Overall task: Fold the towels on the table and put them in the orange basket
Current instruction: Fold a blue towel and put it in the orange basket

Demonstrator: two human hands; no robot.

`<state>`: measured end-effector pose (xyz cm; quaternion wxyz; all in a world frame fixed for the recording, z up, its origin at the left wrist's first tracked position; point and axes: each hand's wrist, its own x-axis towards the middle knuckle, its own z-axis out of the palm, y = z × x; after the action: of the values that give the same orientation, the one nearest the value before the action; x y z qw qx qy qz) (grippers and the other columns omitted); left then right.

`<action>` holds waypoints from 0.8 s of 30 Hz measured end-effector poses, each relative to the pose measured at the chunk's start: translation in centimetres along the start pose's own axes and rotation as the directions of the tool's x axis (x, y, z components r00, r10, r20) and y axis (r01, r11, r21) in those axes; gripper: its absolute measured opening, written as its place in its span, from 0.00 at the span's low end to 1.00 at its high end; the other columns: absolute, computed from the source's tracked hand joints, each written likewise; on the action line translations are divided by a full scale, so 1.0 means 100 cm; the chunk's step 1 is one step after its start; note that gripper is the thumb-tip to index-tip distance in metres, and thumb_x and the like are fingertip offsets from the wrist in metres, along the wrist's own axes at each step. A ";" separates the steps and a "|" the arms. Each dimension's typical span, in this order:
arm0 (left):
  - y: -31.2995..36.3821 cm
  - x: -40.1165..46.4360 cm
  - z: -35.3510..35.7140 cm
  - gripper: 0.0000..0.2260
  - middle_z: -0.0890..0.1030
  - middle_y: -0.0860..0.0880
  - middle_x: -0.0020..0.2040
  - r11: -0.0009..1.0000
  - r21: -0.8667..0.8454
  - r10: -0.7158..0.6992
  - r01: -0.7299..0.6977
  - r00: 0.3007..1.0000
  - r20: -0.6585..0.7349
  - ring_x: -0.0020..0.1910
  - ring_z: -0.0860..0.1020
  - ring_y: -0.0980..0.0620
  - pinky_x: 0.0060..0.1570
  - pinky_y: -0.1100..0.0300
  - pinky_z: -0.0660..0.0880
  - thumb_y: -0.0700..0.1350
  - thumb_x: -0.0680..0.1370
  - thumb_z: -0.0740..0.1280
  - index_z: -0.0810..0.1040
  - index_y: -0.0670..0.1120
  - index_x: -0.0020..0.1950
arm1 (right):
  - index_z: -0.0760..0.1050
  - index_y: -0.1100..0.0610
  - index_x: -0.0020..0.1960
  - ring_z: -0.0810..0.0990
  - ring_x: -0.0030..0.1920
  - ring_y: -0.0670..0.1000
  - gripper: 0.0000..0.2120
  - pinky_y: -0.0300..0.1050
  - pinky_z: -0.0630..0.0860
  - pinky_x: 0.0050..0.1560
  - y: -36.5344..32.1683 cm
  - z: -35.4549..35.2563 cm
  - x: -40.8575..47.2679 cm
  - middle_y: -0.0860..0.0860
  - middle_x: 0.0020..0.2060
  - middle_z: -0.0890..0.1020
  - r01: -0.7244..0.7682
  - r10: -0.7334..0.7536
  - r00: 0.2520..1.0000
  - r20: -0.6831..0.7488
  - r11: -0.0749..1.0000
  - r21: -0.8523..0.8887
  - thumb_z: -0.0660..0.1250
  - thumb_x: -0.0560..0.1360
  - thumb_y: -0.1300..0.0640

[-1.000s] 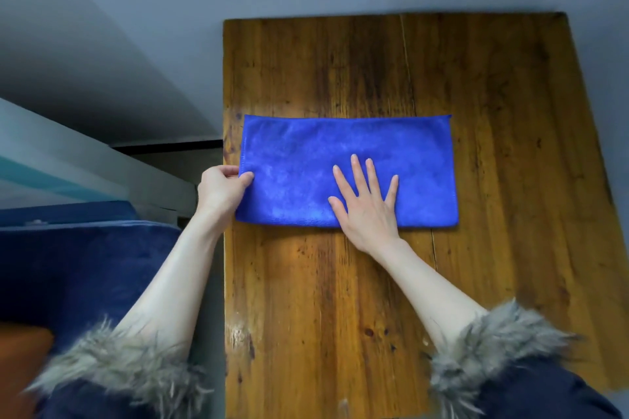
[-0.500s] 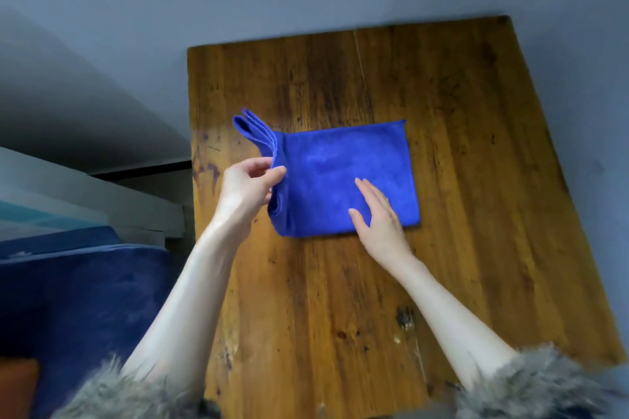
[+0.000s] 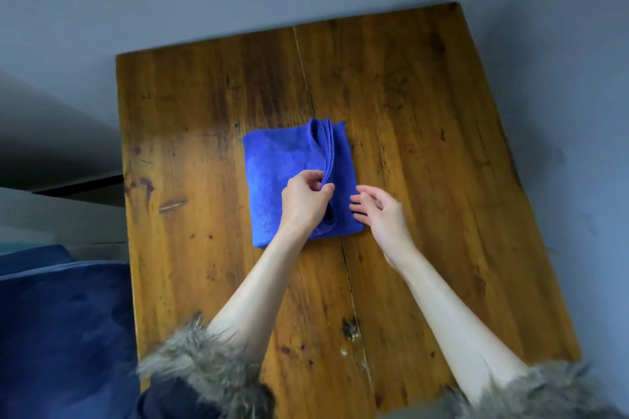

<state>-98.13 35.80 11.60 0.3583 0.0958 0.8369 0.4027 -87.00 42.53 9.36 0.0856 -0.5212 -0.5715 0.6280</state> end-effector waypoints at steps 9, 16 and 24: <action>-0.039 -0.003 -0.029 0.11 0.79 0.48 0.50 0.939 0.106 0.343 -0.327 0.877 -0.335 0.50 0.76 0.48 0.51 0.62 0.71 0.35 0.77 0.59 0.79 0.44 0.54 | 0.73 0.58 0.64 0.77 0.52 0.49 0.21 0.41 0.73 0.53 -0.024 0.026 0.018 0.52 0.55 0.80 0.013 -0.037 0.996 -0.077 0.959 -0.283 0.65 0.76 0.48; -0.087 -0.009 -0.040 0.23 0.65 0.42 0.72 0.832 0.482 0.409 -0.276 0.891 -0.195 0.67 0.63 0.41 0.63 0.50 0.62 0.49 0.78 0.50 0.69 0.43 0.70 | 0.68 0.58 0.62 0.76 0.56 0.56 0.19 0.45 0.70 0.47 -0.036 0.047 0.032 0.54 0.58 0.77 0.028 -0.119 0.987 -0.109 0.794 -0.608 0.63 0.77 0.47; -0.090 -0.010 -0.030 0.25 0.52 0.42 0.77 0.676 0.677 0.403 -0.292 0.915 -0.008 0.76 0.49 0.39 0.70 0.43 0.55 0.54 0.80 0.47 0.58 0.46 0.76 | 0.69 0.59 0.58 0.74 0.50 0.51 0.13 0.46 0.73 0.50 -0.032 0.034 0.035 0.48 0.49 0.73 0.070 -0.108 0.992 -0.068 0.906 -0.417 0.63 0.78 0.53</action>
<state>-98.32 27.65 6.67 0.1503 0.3424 0.9159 0.1462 -92.68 43.88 9.36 0.0275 -0.5285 -0.7103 0.4642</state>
